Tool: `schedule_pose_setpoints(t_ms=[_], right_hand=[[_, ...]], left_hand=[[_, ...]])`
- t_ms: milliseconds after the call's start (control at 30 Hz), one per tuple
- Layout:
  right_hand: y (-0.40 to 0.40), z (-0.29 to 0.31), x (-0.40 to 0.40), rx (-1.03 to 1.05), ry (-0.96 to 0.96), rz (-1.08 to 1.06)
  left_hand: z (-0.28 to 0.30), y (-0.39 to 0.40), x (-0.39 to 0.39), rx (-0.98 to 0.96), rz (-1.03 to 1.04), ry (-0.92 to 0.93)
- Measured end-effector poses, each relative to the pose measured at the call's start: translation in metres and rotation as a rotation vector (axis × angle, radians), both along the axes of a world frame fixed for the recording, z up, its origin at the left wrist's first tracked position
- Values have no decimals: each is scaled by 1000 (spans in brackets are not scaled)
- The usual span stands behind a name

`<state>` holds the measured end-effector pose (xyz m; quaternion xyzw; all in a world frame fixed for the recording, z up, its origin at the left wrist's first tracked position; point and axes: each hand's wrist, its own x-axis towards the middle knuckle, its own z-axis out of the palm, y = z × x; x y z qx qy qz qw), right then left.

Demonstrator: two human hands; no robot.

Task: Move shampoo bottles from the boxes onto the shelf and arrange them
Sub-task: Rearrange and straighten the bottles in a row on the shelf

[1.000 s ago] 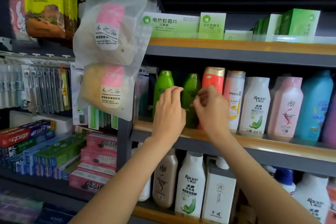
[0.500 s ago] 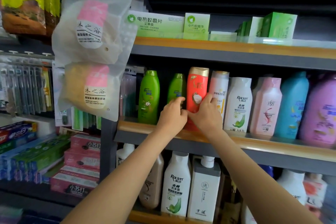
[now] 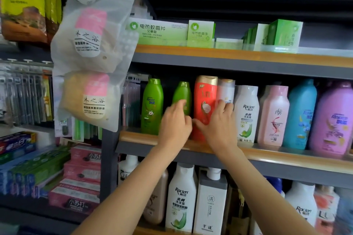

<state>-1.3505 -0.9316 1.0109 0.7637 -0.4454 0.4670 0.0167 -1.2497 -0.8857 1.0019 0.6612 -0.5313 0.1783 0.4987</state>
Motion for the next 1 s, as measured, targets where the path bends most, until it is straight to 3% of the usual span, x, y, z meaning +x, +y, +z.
schedule_pose_setpoints(t_ms=[100, 167, 267, 333, 467, 700, 1000], right_hand=[[20, 9, 16, -434, -76, 149], [24, 21, 38, -563, 85, 206], [6, 36, 74, -329, 419, 124], [-10, 43, 87, -268, 496, 22], [-6, 50, 94, -37, 437, 9], [-2, 40, 98, 17, 275, 41], [4, 61, 102, 123, 209, 143]], left_hand=[[-6, 11, 21, -215, 233, -115], [-6, 13, 32, -212, 342, -118], [-3, 15, 38, -17, 356, -57], [-1, 12, 40, 79, 343, -18], [-2, 4, 47, 196, 326, 89], [-2, 3, 58, 164, 318, 142], [-2, 8, 73, 166, 356, 145]])
